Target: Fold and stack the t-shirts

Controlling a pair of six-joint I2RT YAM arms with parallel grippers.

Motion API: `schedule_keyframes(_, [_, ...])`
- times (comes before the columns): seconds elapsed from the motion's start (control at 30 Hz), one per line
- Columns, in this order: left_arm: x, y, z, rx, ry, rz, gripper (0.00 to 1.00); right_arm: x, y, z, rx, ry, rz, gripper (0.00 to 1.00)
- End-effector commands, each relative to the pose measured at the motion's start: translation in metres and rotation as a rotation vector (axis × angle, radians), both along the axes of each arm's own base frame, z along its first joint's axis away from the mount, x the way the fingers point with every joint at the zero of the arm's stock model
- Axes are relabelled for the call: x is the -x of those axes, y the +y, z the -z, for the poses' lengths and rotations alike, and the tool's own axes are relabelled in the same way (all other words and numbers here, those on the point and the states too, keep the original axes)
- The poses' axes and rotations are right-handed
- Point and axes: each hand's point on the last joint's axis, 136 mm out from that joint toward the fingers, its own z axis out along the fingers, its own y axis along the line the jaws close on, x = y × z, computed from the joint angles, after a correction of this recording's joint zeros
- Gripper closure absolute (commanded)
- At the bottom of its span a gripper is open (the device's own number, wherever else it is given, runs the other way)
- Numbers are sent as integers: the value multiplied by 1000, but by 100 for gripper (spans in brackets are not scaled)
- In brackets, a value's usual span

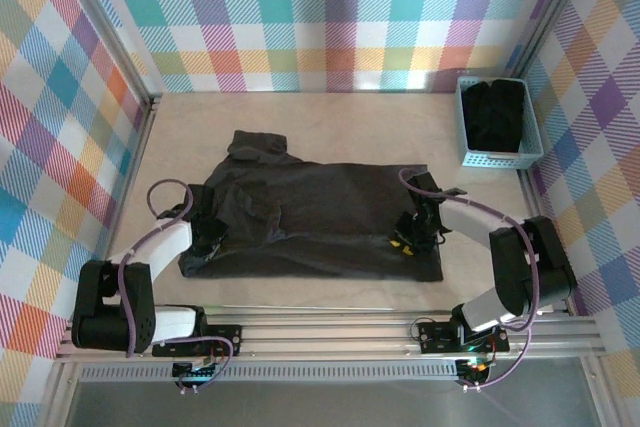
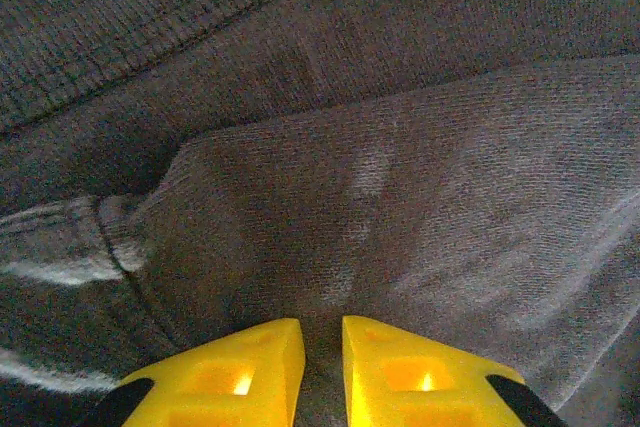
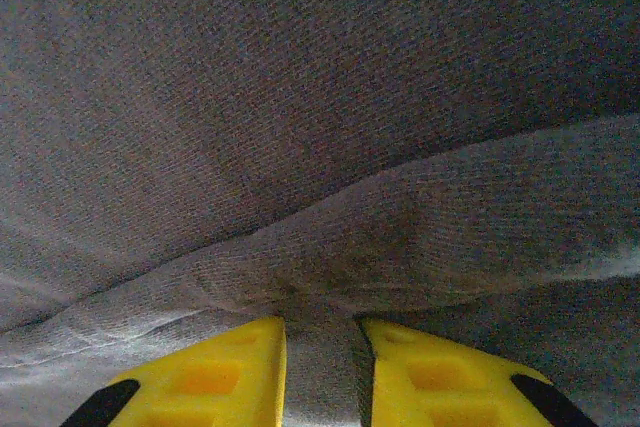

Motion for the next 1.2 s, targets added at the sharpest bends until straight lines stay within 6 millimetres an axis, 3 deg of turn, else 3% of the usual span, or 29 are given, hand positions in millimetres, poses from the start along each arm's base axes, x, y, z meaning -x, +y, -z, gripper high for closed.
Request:
schedule_keyframes(0.0, [66, 9, 24, -17, 218, -48, 79, 41, -17, 13, 78, 134, 24, 73])
schedule_keyframes(0.17, [78, 10, 19, -18, 206, -74, 79, 39, -17, 10, 80, 108, 21, 73])
schedule_keyframes(0.3, [58, 17, -14, -58, 132, -64, 72, 19, -8, -18, 67, -2, -36, 69])
schedule_keyframes(0.37, [31, 20, -43, -82, 46, -41, 67, 2, -4, -42, 55, -107, -56, 60])
schedule_keyframes(0.5, [-51, 25, -94, -160, -84, 69, 53, -54, 5, -92, 21, -353, -129, 45])
schedule_keyframes(0.57, [-98, 27, -100, -173, -99, 133, 47, -84, 5, -103, 9, -394, -154, 45])
schedule_keyframes(0.67, [-177, 28, -109, -188, -141, 229, 47, -134, 0, -112, 23, -436, -178, 47])
schedule_keyframes(0.8, [-254, 32, -99, -198, -208, 307, 51, -181, -11, -111, 10, -451, -168, 47])
schedule_keyframes(0.93, [-308, 29, -81, -168, -301, 353, 49, -206, -22, -108, 26, -433, -162, 47])
schedule_keyframes(1.0, [-324, 27, -73, -174, -310, 374, 49, -213, -26, -107, 27, -432, -153, 47])
schedule_keyframes(1.17, [-341, 24, -34, -159, -242, 408, 51, -219, -32, -103, 16, -425, -126, 47])
